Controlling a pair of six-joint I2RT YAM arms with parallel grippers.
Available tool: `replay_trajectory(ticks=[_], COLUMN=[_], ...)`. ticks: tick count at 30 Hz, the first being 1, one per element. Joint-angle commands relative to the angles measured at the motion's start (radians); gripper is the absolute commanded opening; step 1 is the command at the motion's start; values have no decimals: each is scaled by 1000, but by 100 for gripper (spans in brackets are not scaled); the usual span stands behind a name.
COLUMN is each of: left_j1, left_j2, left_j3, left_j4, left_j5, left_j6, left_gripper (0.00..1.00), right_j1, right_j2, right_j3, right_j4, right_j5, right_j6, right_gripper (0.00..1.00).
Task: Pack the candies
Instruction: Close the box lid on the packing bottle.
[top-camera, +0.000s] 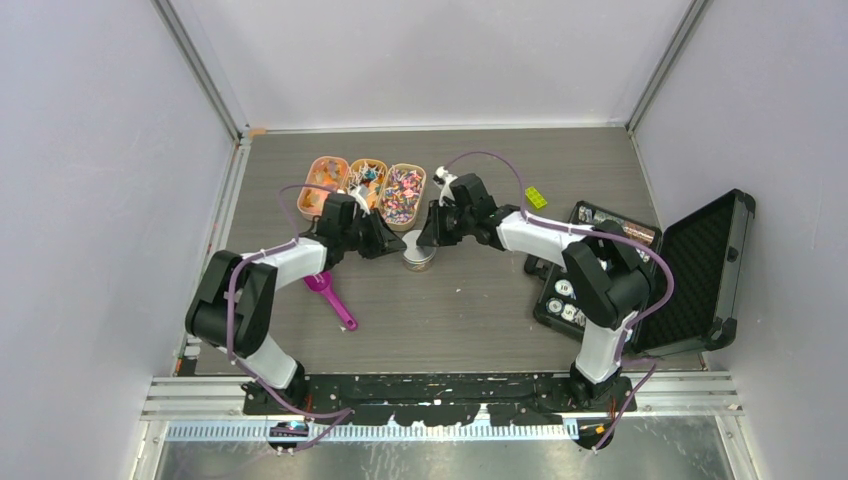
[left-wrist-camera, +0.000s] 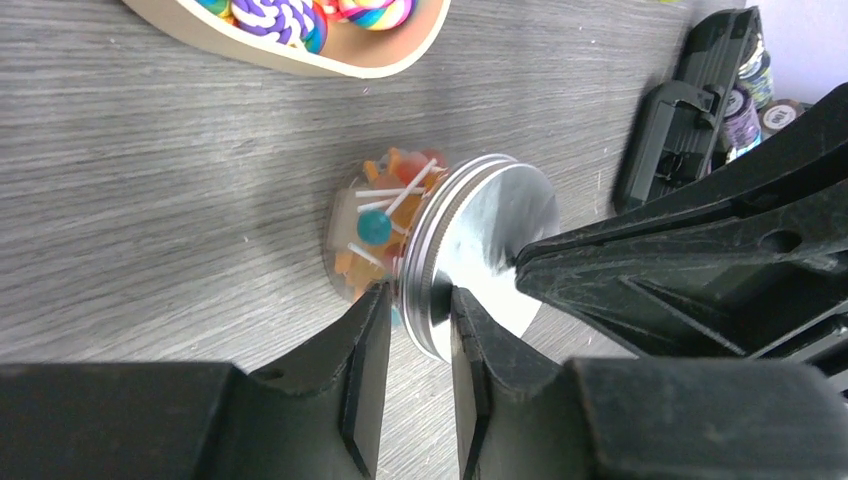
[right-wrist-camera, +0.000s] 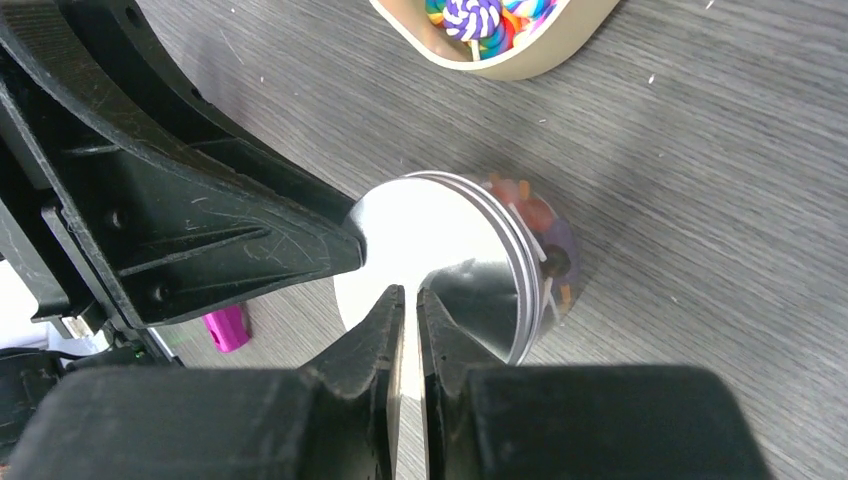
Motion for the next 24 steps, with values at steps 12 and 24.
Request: replay_trajectory(ticks=[12, 24], left_j1=[-6, -5], left_j2=[-5, -168], left_j3=[-34, 72], left_j4=[-179, -292], left_j5=[-15, -11], left_j6=[95, 132], left_gripper=[35, 41], right_j1=[-59, -58], right_j2=[19, -98], right_j3=[-134, -93], right_j4=[-9, -94], right_j5=[-28, 9], right_j6=[63, 46], right_gripper=[17, 20])
